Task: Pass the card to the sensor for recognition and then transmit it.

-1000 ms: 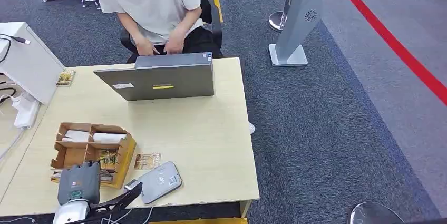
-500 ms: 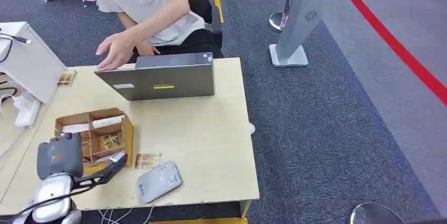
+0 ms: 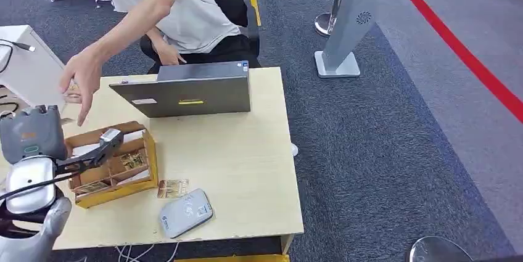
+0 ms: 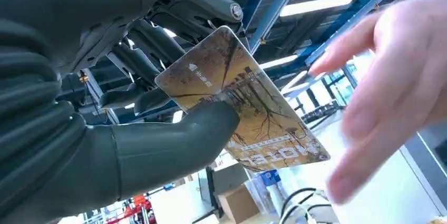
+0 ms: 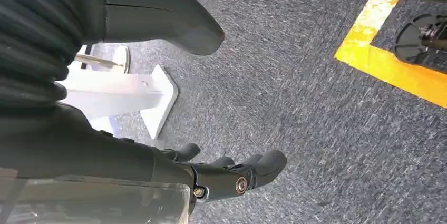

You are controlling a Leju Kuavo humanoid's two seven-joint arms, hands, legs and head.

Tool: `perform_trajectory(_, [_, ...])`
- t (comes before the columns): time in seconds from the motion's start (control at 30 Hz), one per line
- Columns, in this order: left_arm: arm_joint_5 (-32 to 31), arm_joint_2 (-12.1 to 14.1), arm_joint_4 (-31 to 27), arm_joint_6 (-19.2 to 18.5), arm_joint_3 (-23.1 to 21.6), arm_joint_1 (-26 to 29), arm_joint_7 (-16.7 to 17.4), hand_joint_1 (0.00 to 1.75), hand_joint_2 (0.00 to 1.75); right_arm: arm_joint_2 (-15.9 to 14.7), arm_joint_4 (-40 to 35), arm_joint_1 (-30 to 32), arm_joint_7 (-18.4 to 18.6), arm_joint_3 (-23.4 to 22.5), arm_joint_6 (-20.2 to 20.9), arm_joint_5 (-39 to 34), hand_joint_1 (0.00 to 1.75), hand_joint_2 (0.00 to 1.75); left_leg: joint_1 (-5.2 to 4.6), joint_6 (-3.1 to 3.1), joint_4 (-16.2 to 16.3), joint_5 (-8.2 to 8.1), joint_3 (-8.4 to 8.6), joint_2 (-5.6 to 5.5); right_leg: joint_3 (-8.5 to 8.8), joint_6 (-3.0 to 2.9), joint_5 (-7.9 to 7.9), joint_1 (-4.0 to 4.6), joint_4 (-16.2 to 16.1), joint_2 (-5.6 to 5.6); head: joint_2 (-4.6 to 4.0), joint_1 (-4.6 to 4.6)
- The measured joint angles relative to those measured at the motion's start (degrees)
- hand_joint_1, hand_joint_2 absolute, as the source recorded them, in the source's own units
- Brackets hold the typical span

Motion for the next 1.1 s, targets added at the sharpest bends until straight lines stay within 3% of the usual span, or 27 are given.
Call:
perform_trajectory(0.4, [0.0, 0.92, 2.75, -0.07, -0.04, -3.38, -1.27, 1.75, 1.75, -0.33, 0.15, 0.02, -0.41, 0.24, 0.77, 0.02, 0.0, 1.75, 0.0, 0.0, 0.0, 0.01, 0.0, 0.03, 0.0, 0.0, 0.01, 0.0, 0.0, 0.03, -0.02, 0.0])
perform_trajectory(0.43, [0.0, 0.96, 2.97, -0.07, -0.04, -3.51, -1.4, 0.0, 1.75, -0.35, 0.18, 0.0, -0.42, 0.26, 0.79, 0.0, 0.0, 1.75, 0.0, 0.0, 0.0, 0.01, 0.0, 0.03, 0.0, 0.0, 0.0, 0.0, 0.0, 0.02, -0.02, 0.0])
perform_trajectory(0.6, [0.0, 0.98, 4.52, 0.46, -0.04, -3.93, -3.15, 0.0, 1.75, -0.48, 0.26, -0.01, -0.57, 0.46, 0.92, 0.0, 0.0, 1.75, 0.0, 0.0, 0.0, 0.0, 0.0, 0.04, -0.01, 0.0, 0.0, 0.0, 0.0, 0.04, -0.02, 0.0])
perform_trajectory(1.1, [0.0, 0.57, 6.4, 1.25, 1.2, -3.89, -3.78, 0.0, 1.75, -0.76, 0.31, -0.01, -0.59, 0.72, 0.92, 0.0, 0.0, 1.75, 0.0, 0.0, 0.0, 0.0, -0.02, 0.03, 0.0, 0.0, 0.0, 0.0, 0.01, 0.03, -0.02, 0.0])
